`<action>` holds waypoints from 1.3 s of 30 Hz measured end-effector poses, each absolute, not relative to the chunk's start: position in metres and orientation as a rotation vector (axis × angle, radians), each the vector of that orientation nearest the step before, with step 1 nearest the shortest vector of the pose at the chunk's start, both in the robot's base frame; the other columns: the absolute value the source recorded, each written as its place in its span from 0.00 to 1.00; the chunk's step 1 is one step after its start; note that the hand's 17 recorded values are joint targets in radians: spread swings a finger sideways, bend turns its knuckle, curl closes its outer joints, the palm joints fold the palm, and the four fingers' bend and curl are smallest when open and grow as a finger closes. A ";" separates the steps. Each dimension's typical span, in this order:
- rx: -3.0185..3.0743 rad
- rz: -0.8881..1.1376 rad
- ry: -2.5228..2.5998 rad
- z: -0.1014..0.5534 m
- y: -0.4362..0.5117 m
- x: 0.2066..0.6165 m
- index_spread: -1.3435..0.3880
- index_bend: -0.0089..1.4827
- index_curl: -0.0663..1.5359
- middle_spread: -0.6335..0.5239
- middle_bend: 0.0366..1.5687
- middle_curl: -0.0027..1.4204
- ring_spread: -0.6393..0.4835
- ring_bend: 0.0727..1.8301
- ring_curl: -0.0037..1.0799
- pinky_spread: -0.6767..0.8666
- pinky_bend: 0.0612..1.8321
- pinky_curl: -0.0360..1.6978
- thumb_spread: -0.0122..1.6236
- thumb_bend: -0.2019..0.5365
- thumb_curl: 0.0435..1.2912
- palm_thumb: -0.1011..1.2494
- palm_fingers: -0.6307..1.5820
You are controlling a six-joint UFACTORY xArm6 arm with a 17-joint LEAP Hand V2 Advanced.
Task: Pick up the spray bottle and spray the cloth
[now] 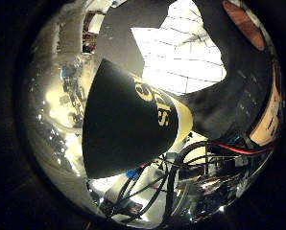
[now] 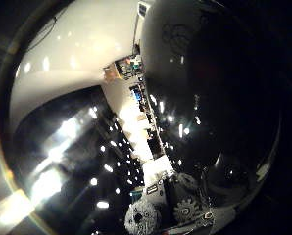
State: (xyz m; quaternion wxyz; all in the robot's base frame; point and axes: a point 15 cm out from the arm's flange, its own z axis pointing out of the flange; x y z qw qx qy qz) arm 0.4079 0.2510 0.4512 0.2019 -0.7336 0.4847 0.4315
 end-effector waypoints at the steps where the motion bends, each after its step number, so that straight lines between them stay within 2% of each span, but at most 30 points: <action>1: -2.046 1.178 1.342 0.455 0.254 0.410 0.63 0.76 0.58 0.39 0.83 0.63 0.35 0.73 0.82 0.31 0.56 0.86 0.85 0.26 0.31 0.83 0.78; 12: -2.011 0.921 1.143 0.477 0.296 0.440 0.63 0.77 0.58 0.39 0.83 0.62 0.35 0.73 0.82 0.32 0.55 0.87 0.84 0.26 0.32 0.81 0.78; 26: -1.799 0.939 0.975 0.474 0.350 0.467 0.64 0.77 0.58 0.39 0.84 0.62 0.34 0.72 0.83 0.33 0.56 0.88 0.84 0.26 0.34 0.81 0.78; 39: -1.703 0.979 0.898 0.437 0.406 0.484 0.64 0.77 0.58 0.39 0.84 0.62 0.34 0.72 0.84 0.33 0.56 0.88 0.84 0.26 0.34 0.81 0.78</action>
